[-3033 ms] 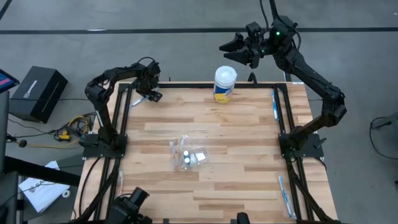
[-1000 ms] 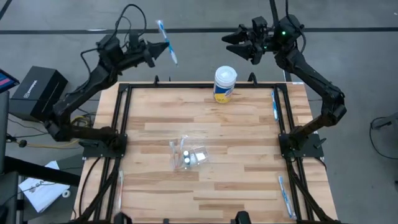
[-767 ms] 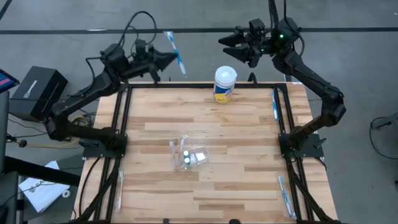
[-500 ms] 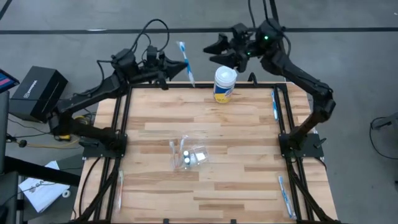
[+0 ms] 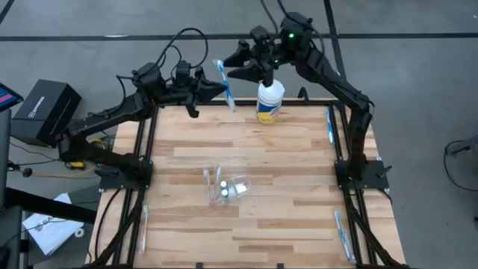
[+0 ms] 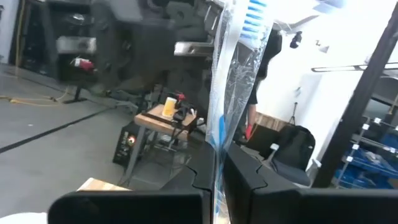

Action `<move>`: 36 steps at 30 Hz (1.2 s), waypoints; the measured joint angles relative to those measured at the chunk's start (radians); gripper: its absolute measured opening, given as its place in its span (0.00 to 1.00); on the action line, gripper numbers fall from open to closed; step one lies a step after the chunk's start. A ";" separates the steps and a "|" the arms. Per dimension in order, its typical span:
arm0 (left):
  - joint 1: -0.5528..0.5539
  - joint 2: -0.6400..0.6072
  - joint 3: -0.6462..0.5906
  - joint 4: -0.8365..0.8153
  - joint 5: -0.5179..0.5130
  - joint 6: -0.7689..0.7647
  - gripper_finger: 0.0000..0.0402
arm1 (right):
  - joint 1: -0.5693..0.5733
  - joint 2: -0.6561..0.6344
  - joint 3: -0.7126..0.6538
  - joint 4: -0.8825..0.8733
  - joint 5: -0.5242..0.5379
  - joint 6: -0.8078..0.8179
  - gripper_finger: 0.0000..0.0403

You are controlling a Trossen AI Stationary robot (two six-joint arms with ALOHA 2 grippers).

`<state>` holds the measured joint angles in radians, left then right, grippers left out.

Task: Pick & Place toothbrushing station
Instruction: Put the left blue toothbrush into the transparent organizer

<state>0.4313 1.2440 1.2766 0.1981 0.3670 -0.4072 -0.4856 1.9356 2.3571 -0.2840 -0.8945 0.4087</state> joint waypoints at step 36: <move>0.001 0.002 0.000 0.015 0.058 -0.024 0.01 | 0.041 0.008 -0.013 0.045 0.036 0.025 0.10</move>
<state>0.4324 1.2465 1.2766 0.2133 0.4251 -0.4316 -0.4447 1.9434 2.3436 -0.2385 -0.8587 0.4341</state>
